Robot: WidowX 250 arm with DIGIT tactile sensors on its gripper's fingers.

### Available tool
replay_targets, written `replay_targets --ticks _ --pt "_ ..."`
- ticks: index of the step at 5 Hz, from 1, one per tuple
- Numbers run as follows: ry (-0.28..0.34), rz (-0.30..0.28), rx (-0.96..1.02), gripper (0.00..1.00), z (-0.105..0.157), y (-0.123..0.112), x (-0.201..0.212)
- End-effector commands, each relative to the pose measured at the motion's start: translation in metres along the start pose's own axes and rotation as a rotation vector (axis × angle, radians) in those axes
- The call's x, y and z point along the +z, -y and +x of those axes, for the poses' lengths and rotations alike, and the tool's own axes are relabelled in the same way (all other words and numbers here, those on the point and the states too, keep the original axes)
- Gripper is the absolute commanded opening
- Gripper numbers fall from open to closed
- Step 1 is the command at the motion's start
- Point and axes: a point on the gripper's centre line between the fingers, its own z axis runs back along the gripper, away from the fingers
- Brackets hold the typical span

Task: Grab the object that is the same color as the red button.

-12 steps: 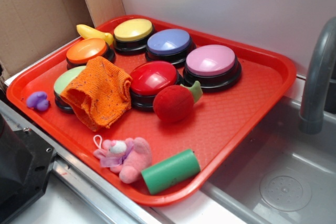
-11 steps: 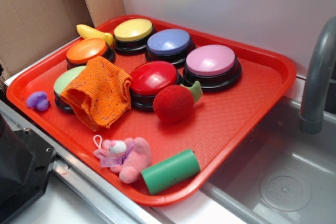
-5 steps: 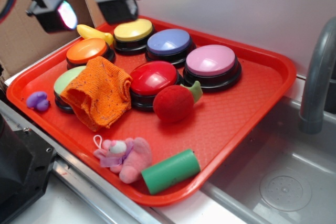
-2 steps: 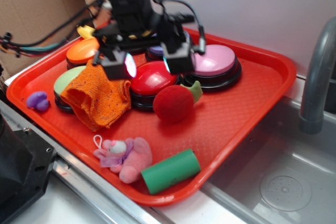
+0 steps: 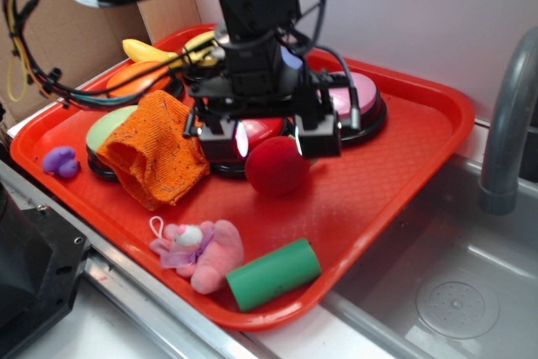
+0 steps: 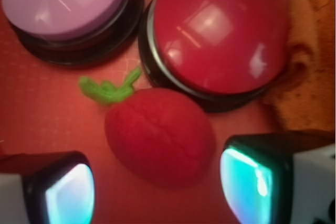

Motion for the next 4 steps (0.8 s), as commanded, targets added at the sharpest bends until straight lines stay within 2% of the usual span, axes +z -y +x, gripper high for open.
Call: replay_targets --ticks 1,3,4 --pt "0.006 0.008 0.021 1.00 0.015 0.008 -0.010" --pt "-0.006 0.027 0.051 1.00 0.022 0.007 -0.022" --pt "0.002 0.031 0.068 0.00 0.022 0.005 -0.024"
